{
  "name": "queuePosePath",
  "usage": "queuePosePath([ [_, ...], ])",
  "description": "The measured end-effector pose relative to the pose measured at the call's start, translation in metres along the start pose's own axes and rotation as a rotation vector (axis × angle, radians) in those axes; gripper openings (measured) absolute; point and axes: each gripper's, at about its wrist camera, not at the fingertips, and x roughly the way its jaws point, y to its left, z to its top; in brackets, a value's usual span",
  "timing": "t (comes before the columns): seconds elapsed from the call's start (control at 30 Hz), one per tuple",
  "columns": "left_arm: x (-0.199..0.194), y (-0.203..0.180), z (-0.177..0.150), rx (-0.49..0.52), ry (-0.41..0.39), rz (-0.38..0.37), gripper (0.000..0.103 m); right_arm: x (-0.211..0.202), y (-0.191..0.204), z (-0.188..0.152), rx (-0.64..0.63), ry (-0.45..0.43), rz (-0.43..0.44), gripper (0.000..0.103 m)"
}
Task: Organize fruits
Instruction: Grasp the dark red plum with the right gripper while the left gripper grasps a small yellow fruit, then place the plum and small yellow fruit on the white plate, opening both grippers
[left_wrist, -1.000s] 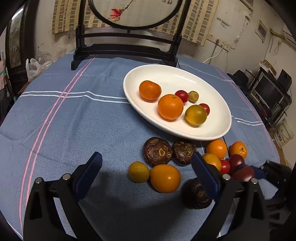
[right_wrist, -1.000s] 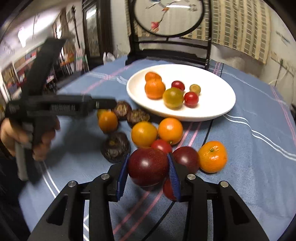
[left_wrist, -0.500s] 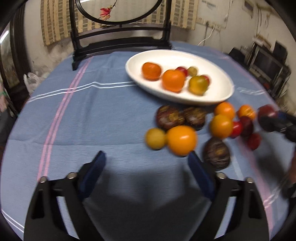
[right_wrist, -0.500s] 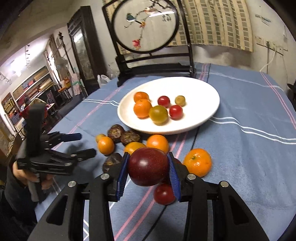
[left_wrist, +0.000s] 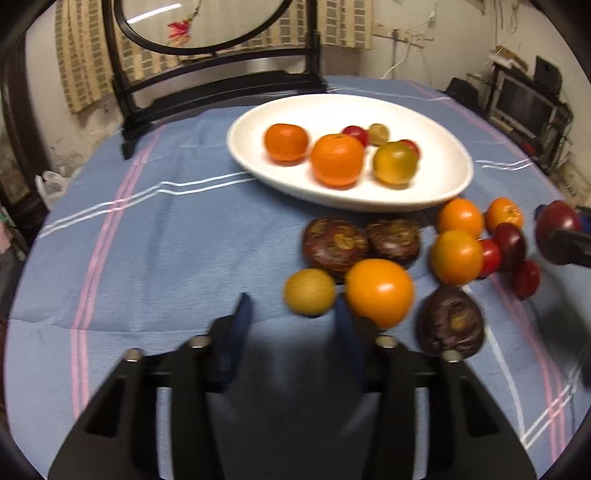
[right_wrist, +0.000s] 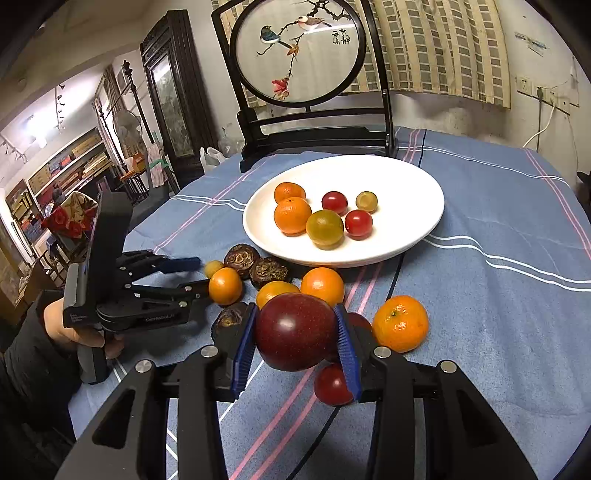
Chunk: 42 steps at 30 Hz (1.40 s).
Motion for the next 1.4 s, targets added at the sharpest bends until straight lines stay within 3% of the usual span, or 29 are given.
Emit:
queuePosePath([
  [0.17,0.002,0.000,0.003,-0.019,-0.004,-0.042,0.028,0.000,0.000,0.000,-0.001,0.001,-0.001,0.041],
  [0.27,-0.002,-0.002,0.001,-0.025,-0.014,-0.031,0.028,0.000,-0.001,0.000,0.002,-0.001,-0.002,0.041],
  [0.47,-0.033,-0.008,0.002,-0.030,-0.075,-0.035,0.028,-0.003,-0.007,0.000,0.042,-0.022,-0.005,0.041],
  [0.7,-0.057,-0.022,0.042,-0.017,-0.155,-0.068,0.028,-0.013,-0.008,0.016,0.069,-0.059,-0.031,0.041],
  [0.9,-0.024,-0.023,0.093,-0.064,-0.133,-0.074,0.028,0.005,-0.015,0.061,0.007,-0.054,-0.099,0.041],
  [1.27,0.046,-0.029,0.147,-0.111,-0.053,-0.035,0.028,0.088,-0.065,0.095,0.112,0.075,-0.160,0.043],
  [1.3,0.050,-0.029,0.149,-0.115,-0.046,-0.037,0.034,0.092,-0.068,0.095,0.121,0.084,-0.152,0.045],
  [1.33,0.054,-0.029,0.150,-0.123,-0.040,-0.037,0.043,0.094,-0.068,0.095,0.129,0.083,-0.145,0.059],
  [1.37,0.055,-0.030,0.150,-0.133,-0.040,-0.029,0.056,0.092,-0.068,0.093,0.135,0.075,-0.151,0.065],
  [1.4,0.055,-0.029,0.150,-0.143,-0.051,-0.014,0.061,0.089,-0.068,0.092,0.139,0.061,-0.168,0.065],
])
